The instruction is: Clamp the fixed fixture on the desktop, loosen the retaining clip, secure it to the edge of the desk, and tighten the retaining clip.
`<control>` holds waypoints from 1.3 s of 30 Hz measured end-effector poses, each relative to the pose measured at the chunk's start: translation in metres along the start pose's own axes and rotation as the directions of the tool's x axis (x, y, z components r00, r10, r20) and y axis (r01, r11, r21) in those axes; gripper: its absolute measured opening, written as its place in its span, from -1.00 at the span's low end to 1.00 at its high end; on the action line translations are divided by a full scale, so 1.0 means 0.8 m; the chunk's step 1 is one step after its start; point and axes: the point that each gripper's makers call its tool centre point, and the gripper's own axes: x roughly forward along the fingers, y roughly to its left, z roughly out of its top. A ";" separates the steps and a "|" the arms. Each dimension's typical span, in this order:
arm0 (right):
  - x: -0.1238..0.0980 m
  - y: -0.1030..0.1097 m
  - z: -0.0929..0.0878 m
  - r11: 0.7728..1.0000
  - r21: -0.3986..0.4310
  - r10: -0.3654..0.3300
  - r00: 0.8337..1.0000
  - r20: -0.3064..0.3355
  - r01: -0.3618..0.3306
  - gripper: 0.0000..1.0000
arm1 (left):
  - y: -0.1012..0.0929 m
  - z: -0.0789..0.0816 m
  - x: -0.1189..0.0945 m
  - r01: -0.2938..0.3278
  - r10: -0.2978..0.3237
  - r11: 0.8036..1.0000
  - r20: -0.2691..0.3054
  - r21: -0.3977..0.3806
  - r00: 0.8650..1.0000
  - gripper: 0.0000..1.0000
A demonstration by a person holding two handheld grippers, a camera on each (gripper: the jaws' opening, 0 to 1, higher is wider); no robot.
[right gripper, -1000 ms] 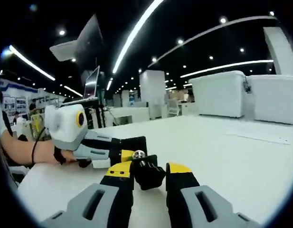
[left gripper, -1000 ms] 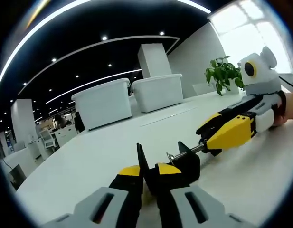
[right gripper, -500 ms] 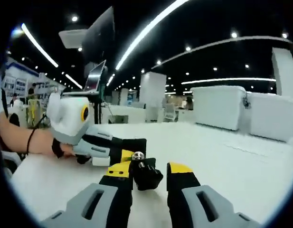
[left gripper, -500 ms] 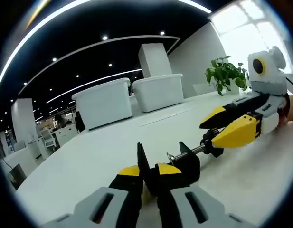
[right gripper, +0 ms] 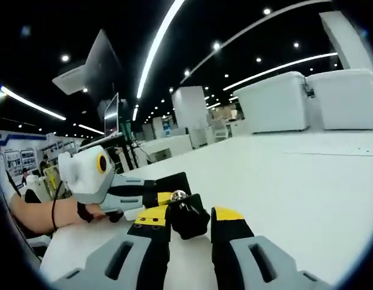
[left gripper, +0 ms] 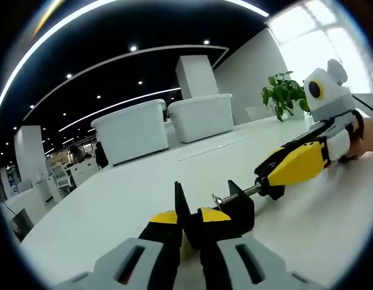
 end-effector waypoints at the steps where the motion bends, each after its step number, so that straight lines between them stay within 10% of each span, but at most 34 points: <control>1: 0.000 0.000 0.000 1.000 -0.001 -0.001 1.000 0.001 0.001 -0.56 | 0.000 0.000 0.000 0.001 -0.001 1.000 0.000 0.001 1.000 -0.79; 9: -0.001 0.007 0.002 0.984 -0.177 -0.001 1.000 0.023 0.005 -0.57 | 0.000 0.000 0.000 -0.002 0.002 1.000 0.001 0.001 1.000 -0.79; 18: 0.002 0.027 0.001 0.878 -0.476 -0.039 0.998 0.039 0.053 -0.57 | 0.004 0.000 -0.001 -0.013 0.013 1.000 -0.003 0.001 1.000 -0.78; 31: -0.003 0.002 0.007 0.984 -0.171 -0.046 0.998 0.043 0.053 -0.49 | 0.003 0.000 -0.002 -0.009 0.009 1.000 -0.002 0.006 1.000 -0.78; 39: 0.002 0.007 0.000 0.965 -0.263 0.005 1.000 0.020 0.001 -0.62 | 0.001 0.000 -0.002 -0.006 0.006 1.000 -0.001 0.006 1.000 -0.77</control>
